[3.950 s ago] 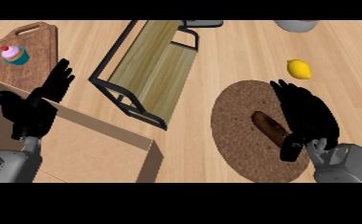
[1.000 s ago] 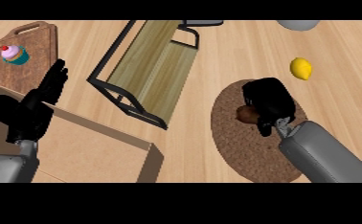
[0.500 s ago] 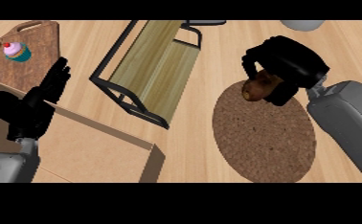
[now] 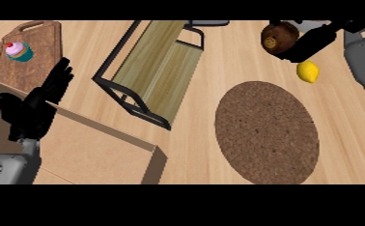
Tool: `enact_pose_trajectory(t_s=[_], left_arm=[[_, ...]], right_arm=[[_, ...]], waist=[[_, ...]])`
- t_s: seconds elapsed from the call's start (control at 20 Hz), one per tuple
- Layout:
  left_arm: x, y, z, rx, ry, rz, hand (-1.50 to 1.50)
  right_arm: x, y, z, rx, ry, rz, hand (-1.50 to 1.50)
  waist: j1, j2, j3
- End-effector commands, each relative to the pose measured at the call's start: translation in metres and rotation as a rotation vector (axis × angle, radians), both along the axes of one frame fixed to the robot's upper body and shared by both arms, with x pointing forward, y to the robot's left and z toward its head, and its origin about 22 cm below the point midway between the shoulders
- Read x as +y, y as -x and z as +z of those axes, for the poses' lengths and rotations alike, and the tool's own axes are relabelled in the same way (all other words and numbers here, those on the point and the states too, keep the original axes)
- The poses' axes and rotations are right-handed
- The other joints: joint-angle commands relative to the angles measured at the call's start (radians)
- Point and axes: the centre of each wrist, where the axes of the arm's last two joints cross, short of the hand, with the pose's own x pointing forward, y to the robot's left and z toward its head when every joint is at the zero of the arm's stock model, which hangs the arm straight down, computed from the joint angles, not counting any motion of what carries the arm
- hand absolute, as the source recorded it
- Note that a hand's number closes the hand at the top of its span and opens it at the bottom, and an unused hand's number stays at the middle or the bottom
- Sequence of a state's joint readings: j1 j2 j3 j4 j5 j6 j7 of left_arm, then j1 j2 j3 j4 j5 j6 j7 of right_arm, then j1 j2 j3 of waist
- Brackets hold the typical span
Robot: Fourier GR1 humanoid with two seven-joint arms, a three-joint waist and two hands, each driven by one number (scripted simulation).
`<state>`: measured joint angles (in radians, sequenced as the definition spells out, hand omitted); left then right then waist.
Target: Pick the sweet potato from the placemat and place it in the tiered shelf
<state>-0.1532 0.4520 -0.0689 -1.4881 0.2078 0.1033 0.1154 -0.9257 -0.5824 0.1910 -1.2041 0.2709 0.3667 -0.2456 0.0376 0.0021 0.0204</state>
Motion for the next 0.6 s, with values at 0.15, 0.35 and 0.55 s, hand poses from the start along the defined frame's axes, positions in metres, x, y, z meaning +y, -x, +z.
enact_pose_trajectory(t_s=[0.15, 0.35, 0.55], left_arm=[[-0.044, 0.025, -0.058, 0.184, -0.004, -0.164, 0.00], [-0.048, 0.019, -0.055, 0.163, 0.002, -0.188, 0.00], [-0.044, 0.014, -0.051, 0.169, 0.000, -0.171, 0.00]], right_arm=[[0.039, -0.022, 0.036, -0.020, -0.073, -0.007, 1.50], [0.068, -0.033, 0.056, -0.036, -0.072, -0.062, 1.50], [0.095, -0.042, 0.053, 0.001, -0.063, -0.054, 1.50]], waist=[[0.008, 0.015, -0.022], [0.020, 0.023, -0.024], [0.023, 0.026, -0.024]])
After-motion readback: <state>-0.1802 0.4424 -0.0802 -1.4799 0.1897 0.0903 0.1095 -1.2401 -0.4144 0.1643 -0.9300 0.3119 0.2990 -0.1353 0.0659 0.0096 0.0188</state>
